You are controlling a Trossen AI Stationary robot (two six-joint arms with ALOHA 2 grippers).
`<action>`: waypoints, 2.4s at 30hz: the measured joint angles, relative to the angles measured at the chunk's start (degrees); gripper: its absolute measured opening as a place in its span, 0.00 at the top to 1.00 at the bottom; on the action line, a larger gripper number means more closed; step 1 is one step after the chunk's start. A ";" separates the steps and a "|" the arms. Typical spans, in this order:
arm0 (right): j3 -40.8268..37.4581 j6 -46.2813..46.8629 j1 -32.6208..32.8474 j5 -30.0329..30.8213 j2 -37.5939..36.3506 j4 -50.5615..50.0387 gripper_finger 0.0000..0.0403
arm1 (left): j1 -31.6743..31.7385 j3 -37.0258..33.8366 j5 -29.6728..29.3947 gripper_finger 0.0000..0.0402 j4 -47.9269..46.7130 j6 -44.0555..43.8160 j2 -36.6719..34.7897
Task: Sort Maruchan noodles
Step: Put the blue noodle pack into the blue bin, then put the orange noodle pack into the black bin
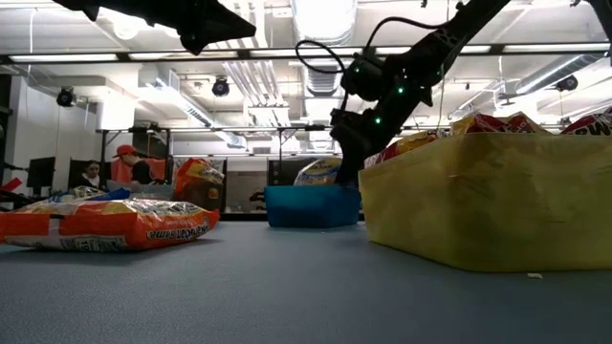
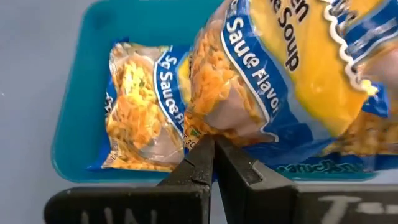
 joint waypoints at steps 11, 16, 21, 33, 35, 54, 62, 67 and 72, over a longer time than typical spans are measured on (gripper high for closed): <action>1.10 -0.05 0.04 0.07 -0.50 -3.04 0.98 | 0.00 0.00 0.02 1.00 -0.08 -0.04 -0.02; 3.52 -0.30 0.23 0.35 -2.52 -8.22 0.98 | 0.00 0.00 0.00 1.00 -0.45 -0.34 -0.02; 3.47 -1.57 1.51 0.61 -5.25 -10.77 0.98 | 0.00 0.00 -0.01 1.00 -2.86 -3.12 -0.02; -5.81 -1.18 6.01 1.74 -15.90 -3.84 0.98 | -0.06 8.99 -4.91 1.00 -30.52 -17.97 2.20; -8.44 -1.14 6.19 1.75 -18.35 -0.24 0.98 | -0.04 11.75 -3.70 1.00 -37.28 -19.99 3.85; -23.17 -4.01 6.27 1.62 -33.08 12.18 0.98 | -1.05 16.09 26.01 0.94 -48.04 -9.32 21.70; -25.49 -6.15 6.29 1.55 -37.62 13.82 0.98 | -1.17 16.09 25.63 0.66 -47.58 -10.80 28.19; -28.22 -7.65 6.28 1.54 -39.96 16.85 0.98 | -1.16 16.09 25.62 0.49 -46.42 -10.82 31.00; -29.08 -8.65 6.27 1.53 -41.73 17.97 0.98 | -1.18 16.00 26.01 0.42 -44.00 -10.59 32.88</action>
